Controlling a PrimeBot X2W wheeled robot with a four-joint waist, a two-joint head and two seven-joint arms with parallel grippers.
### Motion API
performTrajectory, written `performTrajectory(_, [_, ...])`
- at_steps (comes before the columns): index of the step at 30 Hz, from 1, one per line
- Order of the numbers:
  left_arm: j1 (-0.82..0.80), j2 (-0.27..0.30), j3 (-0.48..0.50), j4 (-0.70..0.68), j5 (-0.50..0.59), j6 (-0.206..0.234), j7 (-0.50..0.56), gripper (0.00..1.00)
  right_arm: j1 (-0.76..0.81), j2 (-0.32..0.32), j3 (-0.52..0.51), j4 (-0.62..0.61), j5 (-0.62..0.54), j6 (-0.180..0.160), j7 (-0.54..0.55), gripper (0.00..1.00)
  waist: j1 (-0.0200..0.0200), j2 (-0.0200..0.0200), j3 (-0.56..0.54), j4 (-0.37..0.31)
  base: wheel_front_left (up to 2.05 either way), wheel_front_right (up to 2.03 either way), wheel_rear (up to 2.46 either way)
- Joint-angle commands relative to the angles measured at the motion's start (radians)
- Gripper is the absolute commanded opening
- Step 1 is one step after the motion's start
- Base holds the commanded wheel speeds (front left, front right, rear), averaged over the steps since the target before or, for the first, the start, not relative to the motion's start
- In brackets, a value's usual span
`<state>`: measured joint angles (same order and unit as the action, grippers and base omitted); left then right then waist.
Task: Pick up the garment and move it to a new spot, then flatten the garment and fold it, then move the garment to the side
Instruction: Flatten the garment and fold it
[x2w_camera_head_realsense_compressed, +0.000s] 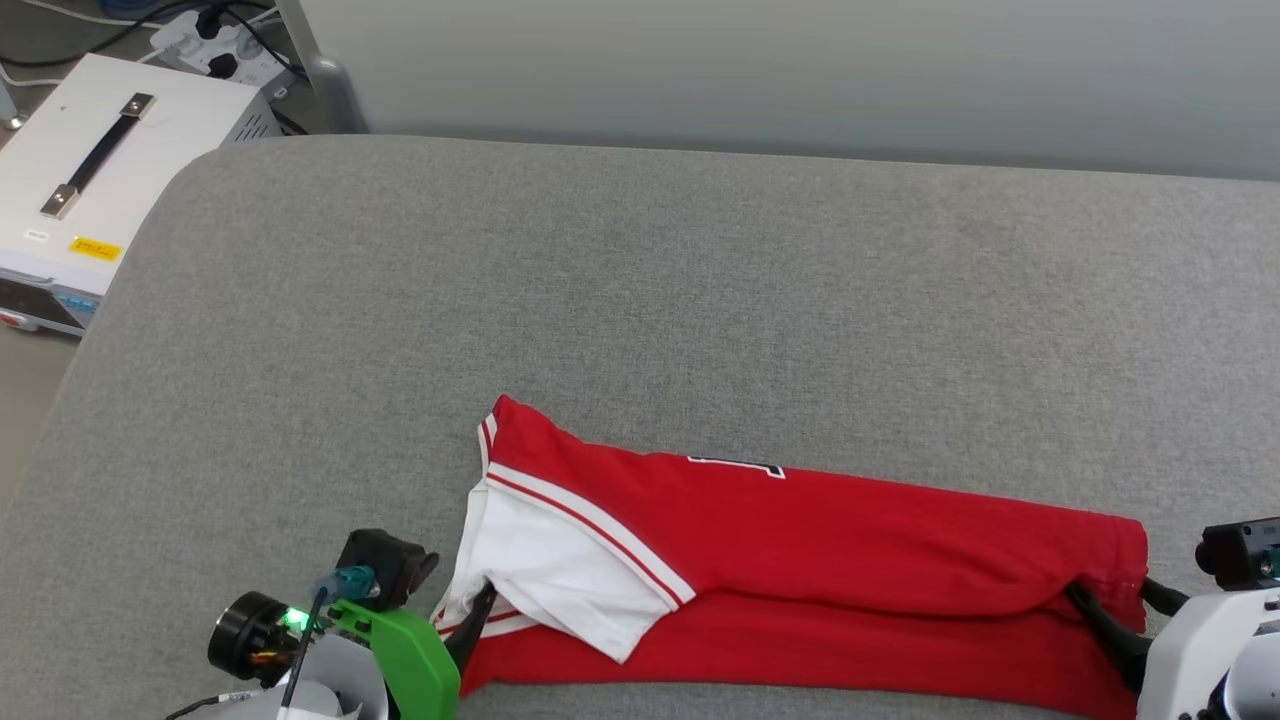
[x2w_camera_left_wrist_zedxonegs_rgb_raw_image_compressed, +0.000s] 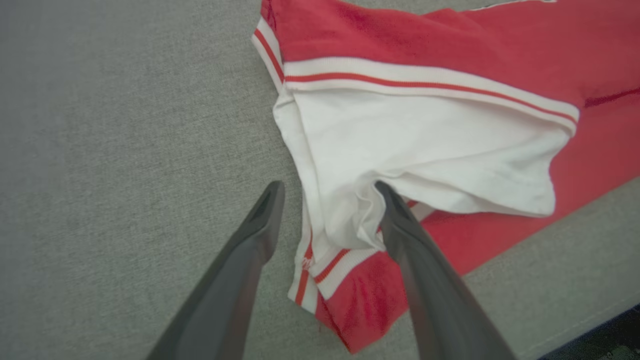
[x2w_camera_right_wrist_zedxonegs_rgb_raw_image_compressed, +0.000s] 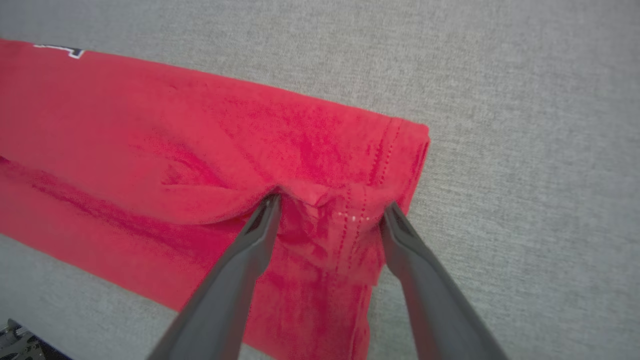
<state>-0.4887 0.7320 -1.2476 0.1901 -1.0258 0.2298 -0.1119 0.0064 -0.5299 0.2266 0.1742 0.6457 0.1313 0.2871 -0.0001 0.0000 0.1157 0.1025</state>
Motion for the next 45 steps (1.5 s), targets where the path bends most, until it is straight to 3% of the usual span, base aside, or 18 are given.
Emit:
performTrajectory(1, [0.02, 0.002, 0.018, 0.0, 0.014, 0.031, -0.035, 1.0, 0.022, -0.006, -0.019, -0.026, 0.001, -0.001, -0.013, 1.0, 0.0001, 0.0, -0.02, 0.001, 0.0, 0.0, 0.0])
performTrajectory(6, [0.047, 0.025, 0.09, -0.061, 0.03, 0.134, -0.121, 1.0, 0.057, -0.037, -0.1, -0.138, 0.03, -0.001, 0.005, 1.0, 0.0001, 0.0, -0.043, 0.009, 0.0, 0.0, 0.0])
performTrajectory(11, [0.087, 0.025, 0.207, -0.132, 0.086, 0.234, -0.148, 1.0, 0.084, -0.082, -0.176, -0.219, 0.072, -0.001, 0.094, 1.0, 0.0001, 0.0, -0.045, 0.018, 0.0, 0.0, 0.0])
performTrajectory(17, [0.179, -0.02, 0.407, -0.208, 0.279, 0.329, -0.15, 1.0, 0.089, -0.122, -0.217, -0.212, 0.195, -0.001, 0.273, 1.0, 0.0001, 0.0, -0.03, 0.028, 0.0, 0.0, 0.0])
performTrajectory(20, [0.232, -0.056, 0.5, -0.235, 0.37, 0.352, -0.15, 1.0, 0.078, -0.125, -0.226, -0.186, 0.236, -0.001, 0.334, 1.0, 0.0001, 0.0, -0.015, 0.036, 0.0, 0.0, 0.0])
performTrajectory(27, [0.329, -0.156, 0.664, -0.27, 0.538, 0.328, -0.15, 1.0, 0.025, -0.102, -0.209, -0.098, 0.27, -0.001, 0.393, 1.0, 0.0001, 0.0, 0.032, 0.067, 0.0, 0.0, 0.0])
performTrajectory(45, [0.433, -0.454, 0.894, -0.249, 0.804, 0.149, -0.15, 1.0, -0.032, -0.03, 0.025, 0.028, 0.298, -0.001, 0.297, 1.0, 0.0001, 0.0, 0.078, 0.117, 0.0, 0.0, 0.0])
